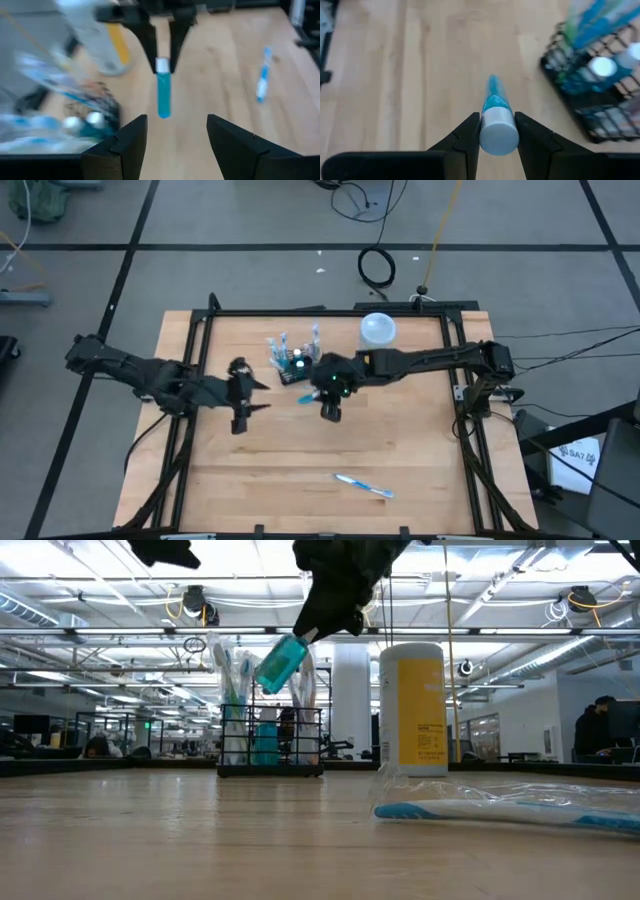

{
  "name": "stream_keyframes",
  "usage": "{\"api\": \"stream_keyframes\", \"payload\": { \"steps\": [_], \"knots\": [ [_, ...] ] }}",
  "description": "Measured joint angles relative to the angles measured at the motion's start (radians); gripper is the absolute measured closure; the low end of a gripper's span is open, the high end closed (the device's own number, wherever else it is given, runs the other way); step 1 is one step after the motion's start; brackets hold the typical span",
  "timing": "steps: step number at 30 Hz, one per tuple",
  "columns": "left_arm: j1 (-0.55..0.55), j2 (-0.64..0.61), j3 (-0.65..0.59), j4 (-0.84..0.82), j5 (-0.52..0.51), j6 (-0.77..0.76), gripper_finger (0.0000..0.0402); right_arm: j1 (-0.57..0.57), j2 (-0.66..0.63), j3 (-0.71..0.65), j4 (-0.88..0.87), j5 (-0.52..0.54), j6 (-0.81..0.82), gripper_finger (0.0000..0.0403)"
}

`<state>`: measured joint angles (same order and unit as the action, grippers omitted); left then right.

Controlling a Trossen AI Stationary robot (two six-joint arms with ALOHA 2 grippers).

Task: Pick & Place toothbrushing station
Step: Put the blue mouthwash into the black mesh organizer

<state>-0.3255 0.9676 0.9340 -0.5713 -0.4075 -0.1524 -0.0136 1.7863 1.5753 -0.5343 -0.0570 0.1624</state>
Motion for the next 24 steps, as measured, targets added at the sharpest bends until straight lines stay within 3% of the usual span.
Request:
{"api": "stream_keyframes", "payload": {
  "steps": [3,10,20,24],
  "knots": [
    [0.024,0.064,0.000,0.059,0.084,0.003,0.0190,0.031,0.000,0.000,0.000,0.001,0.001,0.0303],
    [0.051,0.250,0.000,0.229,0.093,0.103,0.0190,0.069,0.000,0.000,0.005,0.003,0.001,0.0303],
    [0.122,0.380,0.000,0.275,0.096,-0.078,0.0190,0.081,0.000,0.000,-0.002,0.003,-0.017,0.0303],
    [0.155,0.408,0.000,0.317,0.194,-0.063,0.0190,0.081,0.000,0.000,0.002,0.003,-0.026,0.0303]
  ]
}}
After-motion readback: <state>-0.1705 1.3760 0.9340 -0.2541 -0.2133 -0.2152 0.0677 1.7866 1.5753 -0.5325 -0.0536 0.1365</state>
